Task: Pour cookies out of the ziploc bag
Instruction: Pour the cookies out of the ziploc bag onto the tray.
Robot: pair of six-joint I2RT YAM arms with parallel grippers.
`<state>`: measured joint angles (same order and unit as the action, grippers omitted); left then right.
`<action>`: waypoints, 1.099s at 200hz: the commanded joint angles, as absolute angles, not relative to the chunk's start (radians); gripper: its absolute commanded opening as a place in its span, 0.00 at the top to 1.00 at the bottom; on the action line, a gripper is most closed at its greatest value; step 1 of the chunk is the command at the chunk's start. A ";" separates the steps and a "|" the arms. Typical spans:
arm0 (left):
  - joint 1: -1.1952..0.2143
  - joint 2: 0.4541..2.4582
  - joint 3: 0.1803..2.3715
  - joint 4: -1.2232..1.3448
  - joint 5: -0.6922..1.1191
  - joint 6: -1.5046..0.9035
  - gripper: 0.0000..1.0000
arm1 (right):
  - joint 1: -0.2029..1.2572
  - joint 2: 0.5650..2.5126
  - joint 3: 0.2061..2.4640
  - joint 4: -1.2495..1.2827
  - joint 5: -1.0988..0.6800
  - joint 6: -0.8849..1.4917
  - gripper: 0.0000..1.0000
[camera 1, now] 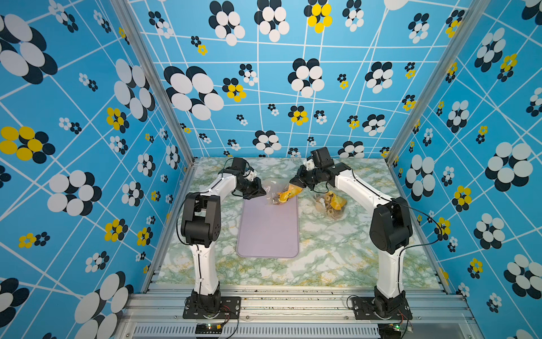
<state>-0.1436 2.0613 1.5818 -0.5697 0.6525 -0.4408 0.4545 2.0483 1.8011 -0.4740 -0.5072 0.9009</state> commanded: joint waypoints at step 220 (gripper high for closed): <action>-0.098 2.029 1.487 -0.429 0.716 -0.501 0.36 | 0.454 2.071 1.763 -0.515 -0.495 0.807 1.00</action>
